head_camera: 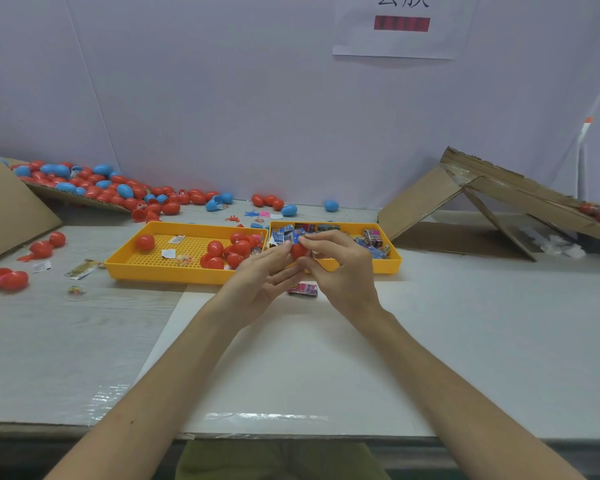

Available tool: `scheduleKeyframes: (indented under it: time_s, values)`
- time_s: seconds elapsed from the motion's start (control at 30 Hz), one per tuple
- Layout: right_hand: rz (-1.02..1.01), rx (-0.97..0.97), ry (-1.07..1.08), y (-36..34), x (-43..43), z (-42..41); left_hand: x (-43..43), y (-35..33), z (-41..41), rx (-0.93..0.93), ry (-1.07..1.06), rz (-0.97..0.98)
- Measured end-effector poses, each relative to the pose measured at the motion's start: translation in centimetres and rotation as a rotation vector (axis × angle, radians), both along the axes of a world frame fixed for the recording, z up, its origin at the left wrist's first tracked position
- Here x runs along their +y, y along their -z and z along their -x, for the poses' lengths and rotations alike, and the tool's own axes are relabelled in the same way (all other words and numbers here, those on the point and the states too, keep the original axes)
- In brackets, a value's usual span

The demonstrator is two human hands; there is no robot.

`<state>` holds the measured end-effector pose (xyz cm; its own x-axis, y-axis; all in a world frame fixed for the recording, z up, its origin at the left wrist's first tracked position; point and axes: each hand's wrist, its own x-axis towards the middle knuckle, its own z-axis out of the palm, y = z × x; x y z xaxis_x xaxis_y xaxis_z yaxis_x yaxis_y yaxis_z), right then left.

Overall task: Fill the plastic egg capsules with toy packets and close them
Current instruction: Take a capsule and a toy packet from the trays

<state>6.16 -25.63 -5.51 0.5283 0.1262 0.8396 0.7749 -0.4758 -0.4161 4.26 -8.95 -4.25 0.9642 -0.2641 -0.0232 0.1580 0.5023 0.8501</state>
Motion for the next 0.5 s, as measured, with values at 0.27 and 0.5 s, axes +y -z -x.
scheduleKeyframes:
  time_s: [0.27,0.5]
  values:
    - [-0.019,0.062,0.024,-0.20,0.14,0.35,0.11,-0.18,0.14,0.017,0.034,0.012]
    - [0.008,0.068,0.019,-0.06,-0.02,0.36,0.09,-0.01,0.13,0.012,0.057,0.004]
